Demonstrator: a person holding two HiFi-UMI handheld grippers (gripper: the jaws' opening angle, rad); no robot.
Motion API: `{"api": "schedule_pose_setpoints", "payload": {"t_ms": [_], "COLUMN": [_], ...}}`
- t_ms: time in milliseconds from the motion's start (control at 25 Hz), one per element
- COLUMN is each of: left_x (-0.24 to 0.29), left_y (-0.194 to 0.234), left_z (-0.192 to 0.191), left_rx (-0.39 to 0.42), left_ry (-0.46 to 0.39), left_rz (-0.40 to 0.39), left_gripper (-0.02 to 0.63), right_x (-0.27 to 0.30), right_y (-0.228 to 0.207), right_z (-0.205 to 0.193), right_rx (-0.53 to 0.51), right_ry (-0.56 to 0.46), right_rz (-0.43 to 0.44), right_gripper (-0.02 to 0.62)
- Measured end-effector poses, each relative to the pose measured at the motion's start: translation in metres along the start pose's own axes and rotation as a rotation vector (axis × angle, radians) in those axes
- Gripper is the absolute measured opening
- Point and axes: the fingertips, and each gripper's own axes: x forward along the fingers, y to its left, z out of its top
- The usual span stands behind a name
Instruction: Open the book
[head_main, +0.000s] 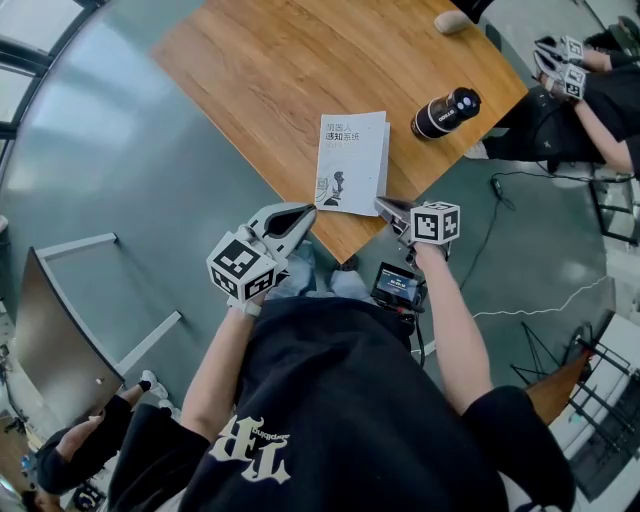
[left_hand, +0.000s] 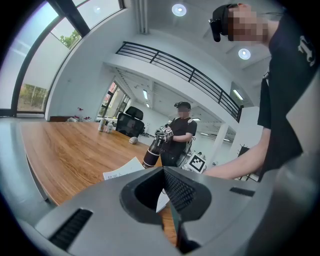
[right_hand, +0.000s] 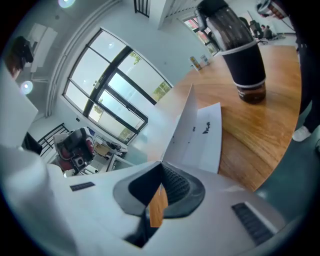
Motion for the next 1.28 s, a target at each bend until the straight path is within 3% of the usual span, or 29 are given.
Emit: {"api": "schedule_pose_setpoints", "payload": {"t_ms": [400,760,920,1280], "left_x": [-0.010,-0.050,-0.075,-0.128], "left_y": [0.024,0.075,0.101,0.149], "left_z": [0.015,0.020,0.020,0.015], "left_rx": [0.007,-0.013,-0.032,-0.055], "left_ry": [-0.013,-0.015,-0.019,-0.020], "left_rz": [-0.039,-0.027,-0.006,0.063], "left_gripper": [0.006,0.006,0.006,0.006], "right_x": [0.038,0.110,0.150,0.234], "right_y": [0.091,0.158,0.170,0.166], "right_z": [0.029,0.047,0.041,0.012], "right_rx": [-0.159,-0.215,-0.246,-0.202], "right_ry": [0.031,0.088,0.149,0.270], "right_rz": [0.109,0.208,0.205,0.169], "right_gripper": [-0.006,-0.005,-0.002,0.023]}}
